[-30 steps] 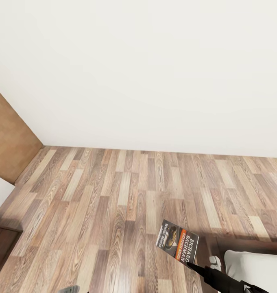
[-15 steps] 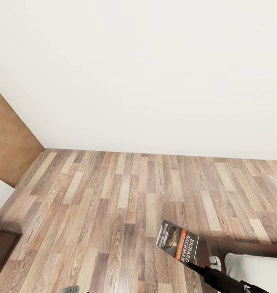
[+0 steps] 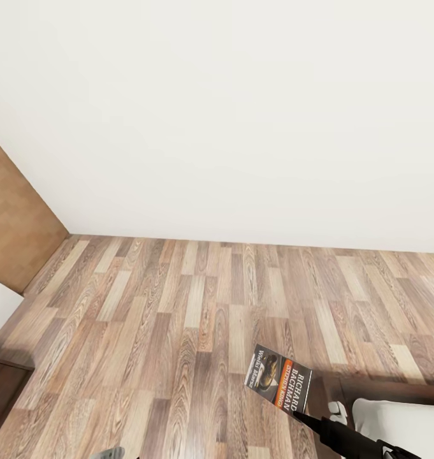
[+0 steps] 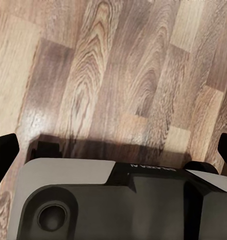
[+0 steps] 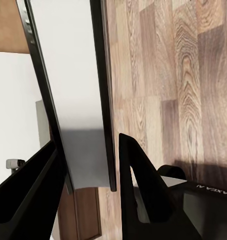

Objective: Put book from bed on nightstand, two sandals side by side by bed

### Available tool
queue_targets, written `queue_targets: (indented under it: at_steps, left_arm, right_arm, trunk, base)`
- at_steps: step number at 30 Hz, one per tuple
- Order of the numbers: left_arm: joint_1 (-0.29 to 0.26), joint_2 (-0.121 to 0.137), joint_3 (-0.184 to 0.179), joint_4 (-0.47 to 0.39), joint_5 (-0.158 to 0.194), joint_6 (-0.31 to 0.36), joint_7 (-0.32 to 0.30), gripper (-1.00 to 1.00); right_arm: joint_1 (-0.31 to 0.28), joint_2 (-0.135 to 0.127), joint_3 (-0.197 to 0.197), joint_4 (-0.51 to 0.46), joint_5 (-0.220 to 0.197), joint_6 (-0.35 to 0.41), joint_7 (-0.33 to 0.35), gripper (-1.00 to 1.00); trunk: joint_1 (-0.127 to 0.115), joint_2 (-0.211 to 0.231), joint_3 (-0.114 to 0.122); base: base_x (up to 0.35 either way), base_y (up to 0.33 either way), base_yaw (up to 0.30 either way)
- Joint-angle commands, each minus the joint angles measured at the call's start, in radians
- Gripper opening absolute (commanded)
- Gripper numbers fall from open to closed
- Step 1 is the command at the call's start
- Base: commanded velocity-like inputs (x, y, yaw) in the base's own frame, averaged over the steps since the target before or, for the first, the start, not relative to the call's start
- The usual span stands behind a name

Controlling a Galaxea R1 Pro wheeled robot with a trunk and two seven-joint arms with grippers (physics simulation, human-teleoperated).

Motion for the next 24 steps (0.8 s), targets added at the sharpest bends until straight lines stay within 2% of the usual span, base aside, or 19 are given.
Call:
queue_targets:
  at_steps: [1, 16, 24]
  left_arm:
    - [-0.001, 0.0, 0.004, 0.001, 0.004, 0.0, -0.007, 1.0]
    - [-0.001, 0.0, 0.005, 0.001, 0.004, 0.0, -0.007, 1.0]
    - [-0.001, 0.0, 0.004, 0.001, 0.004, 0.0, -0.006, 1.0]
  right_arm:
    - [0.0, 0.0, -0.002, 0.0, -0.004, 0.01, 0.002, -1.0]
    - [0.0, 0.001, -0.002, 0.0, -0.005, 0.01, 0.002, -1.0]
    - [0.0, 0.002, -0.002, 0.006, -0.004, -0.031, 0.002, -1.0]
  trunk:
    - [0.0, -0.001, -0.001]
    - [0.0, -0.001, 0.008]
    - [0.0, -0.001, 0.02]
  base:
    - [0.0, 0.0, 0.0]
    - [0.0, 0.0, 0.0]
    - [0.0, 0.0, 0.0]
